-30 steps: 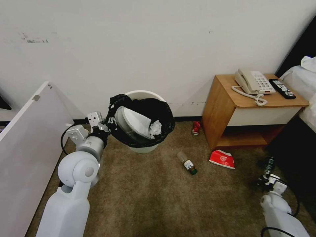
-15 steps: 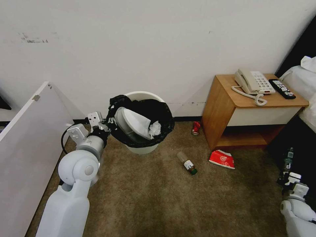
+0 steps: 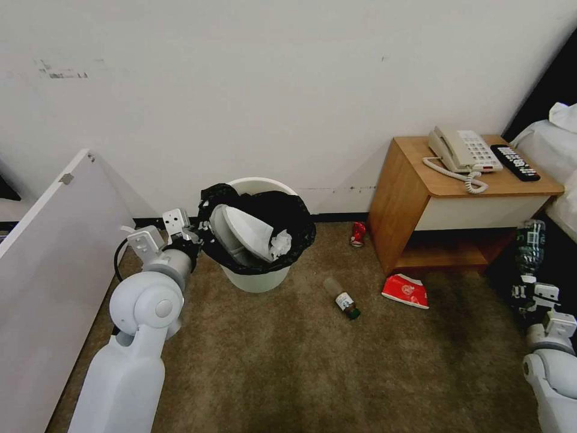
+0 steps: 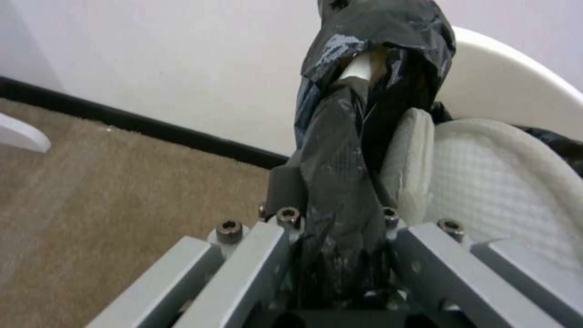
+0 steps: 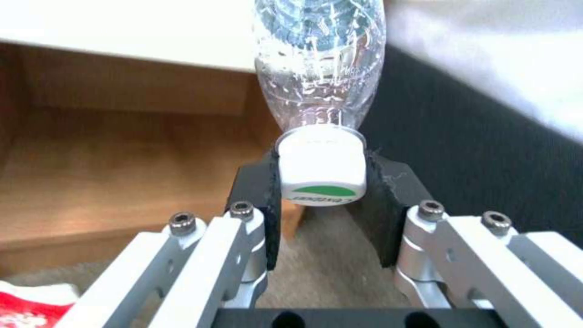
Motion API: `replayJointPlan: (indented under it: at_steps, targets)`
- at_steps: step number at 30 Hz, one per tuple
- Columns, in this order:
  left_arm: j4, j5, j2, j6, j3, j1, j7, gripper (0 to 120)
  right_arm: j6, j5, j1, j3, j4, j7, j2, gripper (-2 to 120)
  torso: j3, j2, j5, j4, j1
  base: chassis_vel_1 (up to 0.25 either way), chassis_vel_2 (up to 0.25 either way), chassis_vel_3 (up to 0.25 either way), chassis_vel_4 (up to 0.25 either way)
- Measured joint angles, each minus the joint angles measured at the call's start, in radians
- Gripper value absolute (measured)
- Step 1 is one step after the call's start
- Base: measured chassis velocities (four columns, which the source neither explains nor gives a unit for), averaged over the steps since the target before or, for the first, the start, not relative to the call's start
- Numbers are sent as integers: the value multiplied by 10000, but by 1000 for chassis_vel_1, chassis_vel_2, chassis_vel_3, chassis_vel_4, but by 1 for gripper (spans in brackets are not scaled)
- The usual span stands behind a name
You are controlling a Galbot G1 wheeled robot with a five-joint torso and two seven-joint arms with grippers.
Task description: Pick up the trash bin, then pick up the garbage from the floor and place it into the trash bin.
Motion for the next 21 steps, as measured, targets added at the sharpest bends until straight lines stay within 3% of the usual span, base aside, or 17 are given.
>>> replayJointPlan:
  at_steps: [8, 21]
  targets:
    - [-75, -144, 66, 252, -1, 82, -219, 4, -17, -42, -284, 31, 909, -37, 22, 27, 0, 0, 0, 2, 0, 0, 0, 0, 0]
    - [-175, -557, 163, 515, 185, 160, -644, 4, -21, -100, -1192, 152, 3542, -281, -251, 27, 0, 1, -1, 1, 0, 0, 0, 0, 0]
